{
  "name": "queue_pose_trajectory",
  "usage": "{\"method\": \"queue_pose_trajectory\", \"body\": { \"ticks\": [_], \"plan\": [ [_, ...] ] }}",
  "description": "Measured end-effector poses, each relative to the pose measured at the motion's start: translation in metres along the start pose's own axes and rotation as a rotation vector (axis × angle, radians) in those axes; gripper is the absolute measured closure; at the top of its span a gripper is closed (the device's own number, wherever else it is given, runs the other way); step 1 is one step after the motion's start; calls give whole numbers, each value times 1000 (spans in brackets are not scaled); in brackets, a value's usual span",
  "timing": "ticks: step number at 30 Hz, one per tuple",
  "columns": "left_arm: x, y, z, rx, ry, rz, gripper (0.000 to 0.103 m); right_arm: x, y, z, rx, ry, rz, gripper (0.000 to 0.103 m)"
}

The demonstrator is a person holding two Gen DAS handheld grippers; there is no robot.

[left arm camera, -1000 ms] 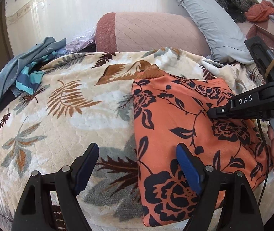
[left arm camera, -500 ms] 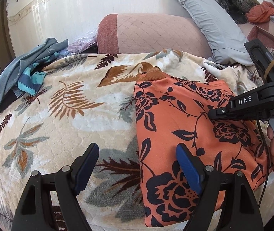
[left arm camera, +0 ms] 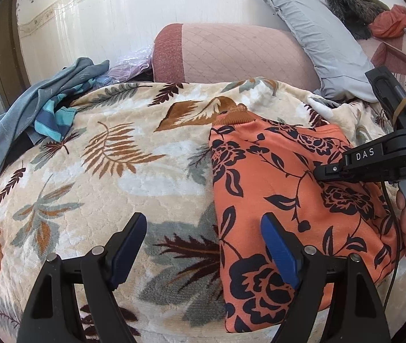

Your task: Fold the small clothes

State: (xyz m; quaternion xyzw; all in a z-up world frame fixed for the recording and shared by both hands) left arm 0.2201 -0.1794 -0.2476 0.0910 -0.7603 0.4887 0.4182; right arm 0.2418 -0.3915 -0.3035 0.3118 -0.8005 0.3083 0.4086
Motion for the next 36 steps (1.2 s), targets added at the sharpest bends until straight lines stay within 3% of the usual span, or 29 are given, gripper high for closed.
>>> {"method": "queue_pose_trajectory", "body": {
  "ticks": [11,18,25,29,33,36],
  "plan": [
    [0,7,-18,28,-24,-17,20,0,0,0,1,0,1,93],
    [-16,17,-25,35,-28,-104,20,14,1,11,-92,-59,-33,93],
    [-26,32,-30,-6,-74,-162,20,61,50,18,-50,-99,-27,93],
    [-38,46,-35,-7,-62,-211,20,56,91,46,-32,-30,-26,93],
    [-25,45,-40,12,-74,-162,20,71,99,55,-36,-61,-4,95],
    [-4,39,-39,36,-26,-76,20,100,100,58,-1,-58,117,93]
  ]
}}
Point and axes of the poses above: each gripper's, at about its wrist camera, not at the fingertips, and x roughly against the way its jaws point, z to its right, y to its underside, the point moved 3 cm from there along -x, roughly the way its jaws point, and after that the axes turned 11 degrees about -x, right-handed, at the moved point
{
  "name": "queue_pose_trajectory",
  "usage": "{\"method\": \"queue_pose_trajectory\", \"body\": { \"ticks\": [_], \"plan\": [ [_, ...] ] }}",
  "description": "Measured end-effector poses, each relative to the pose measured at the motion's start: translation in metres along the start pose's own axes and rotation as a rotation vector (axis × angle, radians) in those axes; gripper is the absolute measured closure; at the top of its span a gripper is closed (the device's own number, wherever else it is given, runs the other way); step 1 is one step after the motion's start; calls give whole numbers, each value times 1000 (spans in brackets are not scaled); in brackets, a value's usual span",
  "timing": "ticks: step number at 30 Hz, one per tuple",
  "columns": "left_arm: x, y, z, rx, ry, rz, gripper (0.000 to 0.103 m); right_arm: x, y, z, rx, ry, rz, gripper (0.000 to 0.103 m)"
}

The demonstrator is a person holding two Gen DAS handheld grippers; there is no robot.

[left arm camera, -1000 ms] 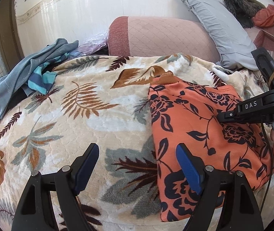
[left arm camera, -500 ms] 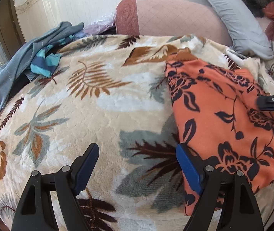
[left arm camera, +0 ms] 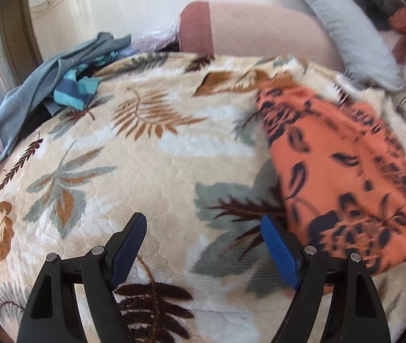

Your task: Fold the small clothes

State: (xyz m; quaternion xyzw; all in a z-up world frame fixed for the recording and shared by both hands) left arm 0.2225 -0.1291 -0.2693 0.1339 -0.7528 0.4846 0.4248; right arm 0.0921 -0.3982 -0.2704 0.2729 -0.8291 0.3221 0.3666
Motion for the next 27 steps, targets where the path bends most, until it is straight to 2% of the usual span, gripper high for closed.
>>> {"method": "queue_pose_trajectory", "body": {
  "ticks": [2,4,6,7,9,11,18,21,24,27],
  "plan": [
    [9,-3,8,-25,12,42,20,3,1,5,7,32,20,92],
    [9,-4,23,-75,25,40,20,-13,7,11,1,48,-49,92],
    [1,-1,34,-127,-19,14,20,-30,11,15,7,114,-87,92],
    [0,-2,36,-136,-35,10,20,-33,10,17,-6,111,-91,92],
    [1,-4,33,-108,-25,6,20,-25,4,19,-51,72,-86,92],
    [3,-6,26,-64,1,10,20,-12,0,23,-75,29,-41,92],
    [11,-12,21,-15,50,67,20,6,-7,10,-57,-76,61,92],
    [4,-13,30,-47,66,46,18,-6,-5,-2,-30,-83,21,92],
    [-8,-12,34,-72,44,11,11,-35,-1,-7,0,9,-60,92],
    [-11,-14,26,-22,83,-6,11,-44,-6,-10,-2,16,-80,92]
  ]
}}
Point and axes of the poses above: each gripper's, at about its wrist camera, not at the fingertips, and x roughly against the way its jaws point, z to its right, y to its underside, the point moved 3 cm from there along -x, roughly the way its jaws point, and after that the axes turned 11 degrees about -x, right-handed, at the moved point
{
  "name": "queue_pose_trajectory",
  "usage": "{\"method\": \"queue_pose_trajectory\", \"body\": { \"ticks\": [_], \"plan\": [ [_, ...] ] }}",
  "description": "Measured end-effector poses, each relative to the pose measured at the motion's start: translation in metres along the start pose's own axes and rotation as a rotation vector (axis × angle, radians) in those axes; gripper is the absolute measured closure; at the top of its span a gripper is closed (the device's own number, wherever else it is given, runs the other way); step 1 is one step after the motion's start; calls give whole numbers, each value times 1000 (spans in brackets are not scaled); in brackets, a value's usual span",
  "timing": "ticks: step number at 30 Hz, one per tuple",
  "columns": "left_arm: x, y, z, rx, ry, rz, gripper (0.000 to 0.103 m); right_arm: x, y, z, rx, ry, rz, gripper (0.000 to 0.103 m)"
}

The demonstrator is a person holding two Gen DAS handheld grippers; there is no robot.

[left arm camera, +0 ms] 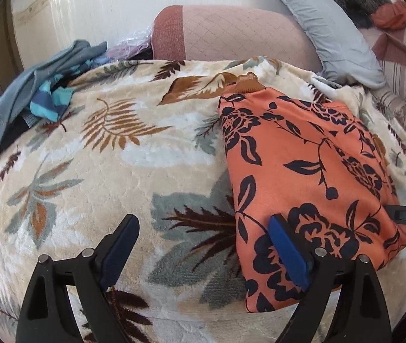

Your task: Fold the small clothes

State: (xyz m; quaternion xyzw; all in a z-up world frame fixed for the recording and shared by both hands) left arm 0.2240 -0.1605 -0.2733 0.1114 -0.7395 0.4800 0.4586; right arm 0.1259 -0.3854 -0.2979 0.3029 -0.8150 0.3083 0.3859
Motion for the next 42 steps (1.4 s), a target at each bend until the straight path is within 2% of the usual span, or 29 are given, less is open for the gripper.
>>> {"method": "queue_pose_trajectory", "body": {
  "ticks": [3,5,7,12,15,21,22,23,24,25,26,31,33,35,36,38,39,40,42],
  "plan": [
    [3,-4,-2,26,3,26,11,7,-14,-5,-8,-39,43,92],
    [7,-8,1,7,7,56,11,8,-23,-8,-8,-58,84,92],
    [5,-10,8,-31,5,53,11,8,-36,-10,-1,-55,111,92],
    [-5,-9,18,-97,-9,33,10,-19,-65,-3,-50,4,70,92],
    [-5,-9,14,-83,8,34,10,-15,-82,-3,-60,26,146,92],
    [-4,-9,13,-96,14,51,10,8,-101,-3,-47,-45,257,91],
    [-4,-9,13,-92,16,50,10,10,-104,-1,-51,-53,263,87],
    [-4,-9,13,-87,19,48,10,11,-107,1,-53,-51,258,75],
    [-4,-9,12,-83,22,47,10,10,-109,2,-53,-48,249,52],
    [-4,-9,12,-80,24,46,10,8,-111,3,-48,-41,248,38],
    [-3,-8,12,-79,25,46,10,11,-111,4,-42,-34,267,28],
    [-3,-7,12,-85,21,51,10,-2,-111,-5,8,-18,279,30],
    [-3,-7,12,-84,22,50,10,-12,-110,-9,38,23,260,35],
    [-3,-7,12,-85,22,50,10,-27,-109,-6,42,67,203,37],
    [-3,-7,12,-85,25,51,10,-36,-109,-4,44,95,174,50],
    [-3,-7,12,-85,26,50,10,-48,-107,-1,57,126,136,60],
    [-3,-7,11,-83,27,50,10,-44,-107,-3,60,124,153,71],
    [-2,-7,10,-79,29,50,10,-38,-108,-6,66,129,174,79],
    [-1,-7,9,-71,30,49,10,-22,-110,-13,69,109,228,88]
  ]
}}
Point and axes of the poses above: each gripper's, at about its wrist camera, not at the fingertips, and x roughly against the way its jaws point, z to its right, y to its underside, the point moved 3 cm from there along -x, roughly the way its jaws point, and after that the axes turned 11 degrees about -x, right-handed, at the moved point
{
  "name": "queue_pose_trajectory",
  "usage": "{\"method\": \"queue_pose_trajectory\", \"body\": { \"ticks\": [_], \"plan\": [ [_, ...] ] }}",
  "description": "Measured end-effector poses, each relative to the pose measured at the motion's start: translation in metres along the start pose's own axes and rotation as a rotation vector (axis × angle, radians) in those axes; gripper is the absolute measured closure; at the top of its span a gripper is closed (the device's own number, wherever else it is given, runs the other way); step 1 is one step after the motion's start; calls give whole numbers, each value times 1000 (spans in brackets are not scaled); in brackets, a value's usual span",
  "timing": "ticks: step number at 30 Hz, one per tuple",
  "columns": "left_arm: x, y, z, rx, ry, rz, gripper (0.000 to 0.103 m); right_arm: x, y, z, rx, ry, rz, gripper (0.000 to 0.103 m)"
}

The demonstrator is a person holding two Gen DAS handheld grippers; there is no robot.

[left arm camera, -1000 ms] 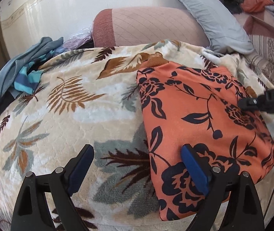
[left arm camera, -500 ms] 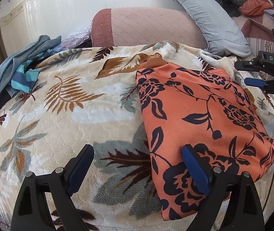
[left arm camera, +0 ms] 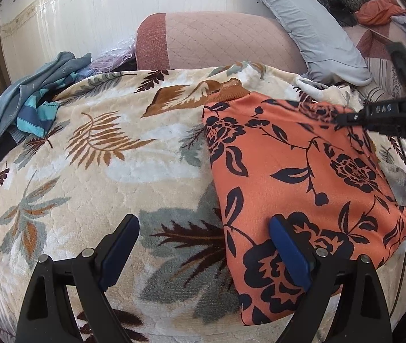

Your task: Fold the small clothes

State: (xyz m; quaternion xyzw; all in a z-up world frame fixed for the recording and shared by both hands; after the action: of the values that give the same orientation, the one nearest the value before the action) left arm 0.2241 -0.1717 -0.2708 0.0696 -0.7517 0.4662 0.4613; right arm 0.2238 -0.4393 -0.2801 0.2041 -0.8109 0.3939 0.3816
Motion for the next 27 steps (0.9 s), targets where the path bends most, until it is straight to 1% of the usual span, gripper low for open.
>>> {"method": "queue_pose_trajectory", "body": {
  "ticks": [3,5,7,8,9,10,12,13,14,17,19,21,23,25,27],
  "plan": [
    [2,0,-1,-4,1,8,10,16,-6,-9,38,7,89,90],
    [2,0,1,-14,2,9,10,11,-8,-11,54,37,107,90],
    [-1,0,4,-28,6,5,10,-7,-10,-6,50,79,90,90],
    [-3,0,5,-35,6,1,10,-22,-8,0,38,102,46,90],
    [-4,0,5,-34,8,-1,10,-38,-7,7,15,108,-15,87],
    [-4,0,4,-27,11,-3,10,-44,-8,14,-20,79,-28,85],
    [-4,-1,2,-14,18,-9,10,-34,-15,22,-101,15,-47,76],
    [-4,-1,1,-10,18,-10,10,-26,-17,25,-137,-2,-50,73],
    [-2,-2,0,-8,15,-10,10,-18,-18,26,-156,-11,-38,67],
    [3,-4,1,-15,-13,3,10,15,-19,21,-147,-40,35,66],
    [7,-5,2,-33,-42,12,10,33,-15,14,-140,-83,41,66],
    [10,-5,1,-32,-62,14,10,47,-3,7,-131,-117,20,66],
    [10,-3,-1,-26,-72,-4,10,54,13,-3,-97,-119,-19,66],
    [6,1,0,-34,-84,-35,10,47,29,-13,-69,-79,-81,66],
    [6,2,2,-37,-92,-36,10,32,46,-19,-42,-18,-147,66]
  ]
}}
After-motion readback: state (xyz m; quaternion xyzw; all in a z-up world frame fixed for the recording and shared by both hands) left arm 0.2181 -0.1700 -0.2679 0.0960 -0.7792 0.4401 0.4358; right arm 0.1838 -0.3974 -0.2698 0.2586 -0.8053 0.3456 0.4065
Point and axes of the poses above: each gripper's, at about its wrist camera, not at the fingertips, and x roughly against the way its jaws point, z to its right, y to its underside, the point moved 3 cm from there along -x, roughly the way its jaws point, and after that the axes turned 11 degrees about -x, right-handed, at the moved point
